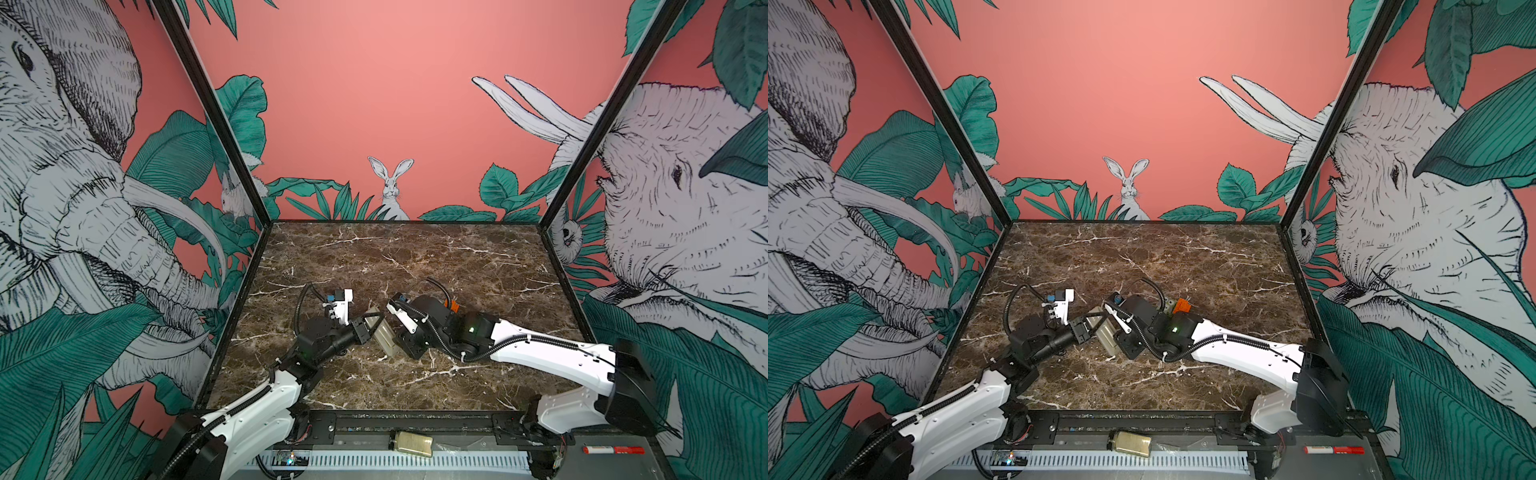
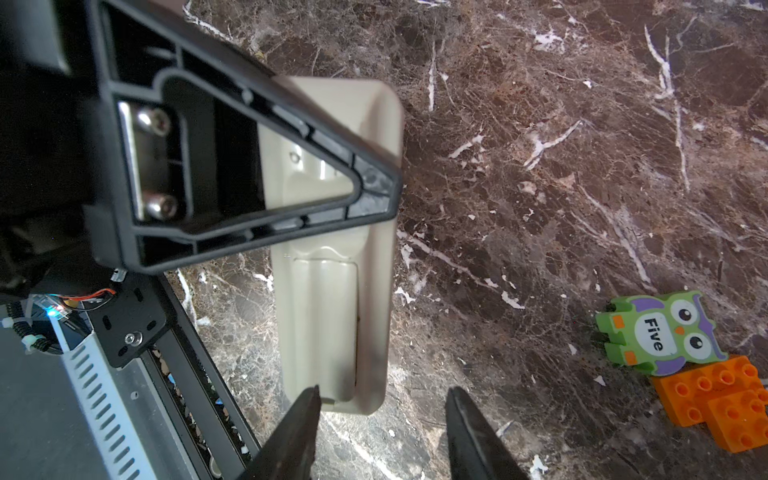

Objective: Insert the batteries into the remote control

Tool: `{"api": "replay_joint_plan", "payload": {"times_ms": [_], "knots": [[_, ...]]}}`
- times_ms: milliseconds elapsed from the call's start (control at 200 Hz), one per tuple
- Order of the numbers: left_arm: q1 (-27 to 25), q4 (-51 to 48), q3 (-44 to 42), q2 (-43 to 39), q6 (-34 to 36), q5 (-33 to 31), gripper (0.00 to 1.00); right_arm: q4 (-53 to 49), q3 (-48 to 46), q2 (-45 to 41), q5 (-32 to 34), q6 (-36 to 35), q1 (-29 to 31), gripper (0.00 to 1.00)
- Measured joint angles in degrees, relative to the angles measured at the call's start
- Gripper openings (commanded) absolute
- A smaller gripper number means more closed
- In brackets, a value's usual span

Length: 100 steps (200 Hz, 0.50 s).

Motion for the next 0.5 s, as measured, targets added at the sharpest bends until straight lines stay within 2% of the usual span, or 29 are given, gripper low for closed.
{"api": "replay_joint_plan", "payload": {"times_ms": [500], "knots": [[0.0,0.0,0.0,-0.1,-0.3,0.0,0.00,0.5,0.0,1.9,-0.2,0.0,0.0,0.49]]}}
